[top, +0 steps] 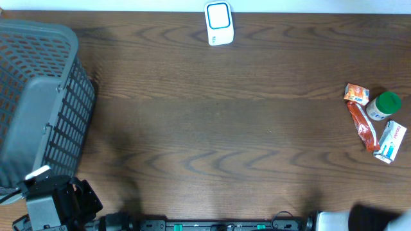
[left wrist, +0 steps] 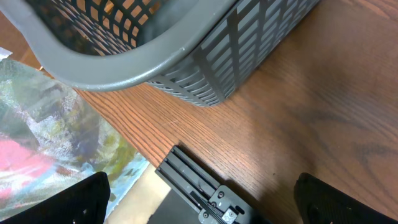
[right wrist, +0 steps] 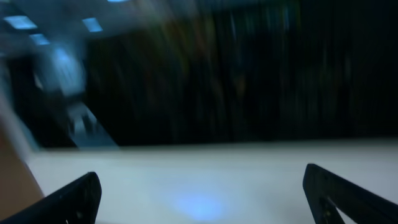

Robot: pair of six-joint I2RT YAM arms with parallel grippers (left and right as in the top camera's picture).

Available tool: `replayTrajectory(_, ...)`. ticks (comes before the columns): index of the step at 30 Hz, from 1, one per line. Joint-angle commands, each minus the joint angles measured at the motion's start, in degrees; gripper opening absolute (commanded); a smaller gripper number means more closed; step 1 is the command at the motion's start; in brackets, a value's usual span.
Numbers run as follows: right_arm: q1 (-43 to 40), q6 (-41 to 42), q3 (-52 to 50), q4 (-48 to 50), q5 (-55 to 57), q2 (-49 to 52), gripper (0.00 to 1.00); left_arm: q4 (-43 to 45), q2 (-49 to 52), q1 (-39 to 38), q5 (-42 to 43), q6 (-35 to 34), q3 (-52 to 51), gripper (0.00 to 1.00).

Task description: Scan the item barcode

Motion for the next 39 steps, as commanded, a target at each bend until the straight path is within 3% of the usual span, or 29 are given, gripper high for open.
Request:
replayTrajectory(1,0.1,0.5,0.6,2.5,0.7,-7.5,0.99,-0.2,-0.2,-0.3,-0.8,-0.5,0.1,0.95)
replayTrajectory(5,0.1,0.5,0.6,3.3,3.1,-13.9,0.99,-0.2,-0.2,-0.3,-0.8,-0.5,0.1,0.95)
replayTrajectory(9,0.2,-0.2,0.1,-3.6,3.6,-19.8,0.99,-0.2,-0.2,-0.3,-0.8,-0.5,0.1,0.95)
replayTrajectory(14,0.6,-1.5,-7.4,-5.9,3.6,-28.7,0.99,-0.2,-0.2,-0.3,-0.8,-0.5,0.1,0.95)
replayTrajectory(18,0.6,-6.4,-21.5,-0.7,3.6,-39.7,0.99,-0.2,-0.2,-0.3,-0.8,-0.5,0.1,0.95)
replayTrajectory(27,0.6,-4.8,-55.4,19.3,3.6,-63.3,0.99,-0.2,-0.2,-0.3,-0.8,-0.5,0.1,0.95)
replayTrajectory(33,0.6,-4.3,-66.6,27.3,3.6,-73.9,0.99,-0.2,-0.2,-0.3,-0.8,-0.5,0.1,0.95)
replayTrajectory(39,4.1,-3.3,-69.9,29.5,6.0,-82.1,0.99,-0.2,-0.2,-0.3,-0.8,-0.5,0.1,0.95)
